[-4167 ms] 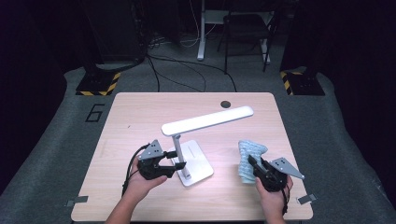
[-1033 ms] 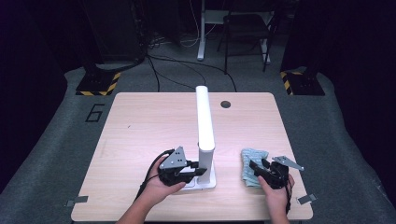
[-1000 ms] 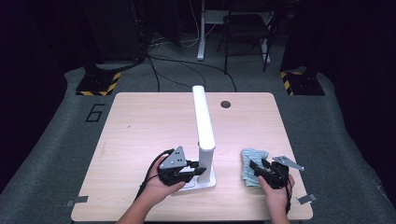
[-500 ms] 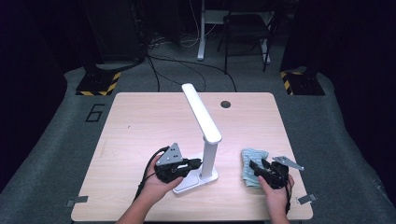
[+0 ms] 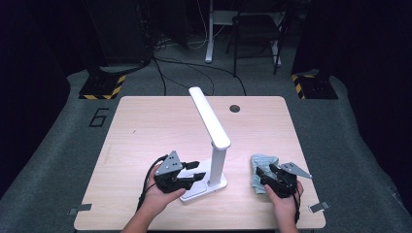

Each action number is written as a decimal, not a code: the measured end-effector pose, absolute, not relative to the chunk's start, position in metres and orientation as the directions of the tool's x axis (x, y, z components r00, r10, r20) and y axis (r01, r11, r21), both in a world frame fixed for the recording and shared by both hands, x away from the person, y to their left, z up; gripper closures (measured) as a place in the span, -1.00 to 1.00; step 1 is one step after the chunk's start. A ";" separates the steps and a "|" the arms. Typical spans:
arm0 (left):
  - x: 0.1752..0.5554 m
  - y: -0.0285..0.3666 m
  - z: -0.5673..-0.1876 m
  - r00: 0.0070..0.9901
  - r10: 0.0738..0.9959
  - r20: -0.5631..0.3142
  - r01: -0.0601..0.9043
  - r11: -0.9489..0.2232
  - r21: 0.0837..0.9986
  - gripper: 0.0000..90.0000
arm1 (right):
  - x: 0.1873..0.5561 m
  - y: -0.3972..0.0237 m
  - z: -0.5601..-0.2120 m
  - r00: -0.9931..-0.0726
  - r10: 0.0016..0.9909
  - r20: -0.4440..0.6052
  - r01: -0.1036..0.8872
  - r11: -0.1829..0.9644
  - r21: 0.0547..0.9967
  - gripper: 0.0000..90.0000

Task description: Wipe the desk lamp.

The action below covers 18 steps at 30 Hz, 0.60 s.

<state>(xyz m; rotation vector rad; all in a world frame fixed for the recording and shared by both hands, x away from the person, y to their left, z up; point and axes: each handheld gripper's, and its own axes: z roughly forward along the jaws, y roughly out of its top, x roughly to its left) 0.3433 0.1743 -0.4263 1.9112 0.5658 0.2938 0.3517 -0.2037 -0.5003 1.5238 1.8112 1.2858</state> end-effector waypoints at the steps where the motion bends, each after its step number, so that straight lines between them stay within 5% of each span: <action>1: 0.342 0.179 -0.428 0.854 0.516 -0.067 0.260 -0.311 0.914 0.13 | 0.351 -0.202 -0.499 -0.301 0.929 0.217 0.514 -0.034 0.857 -0.21; 18: 0.330 0.227 -0.443 0.792 0.603 -0.092 0.299 -0.253 0.920 -0.07 | 0.337 -0.187 -0.485 -0.354 0.909 0.220 0.476 -0.027 0.879 -0.57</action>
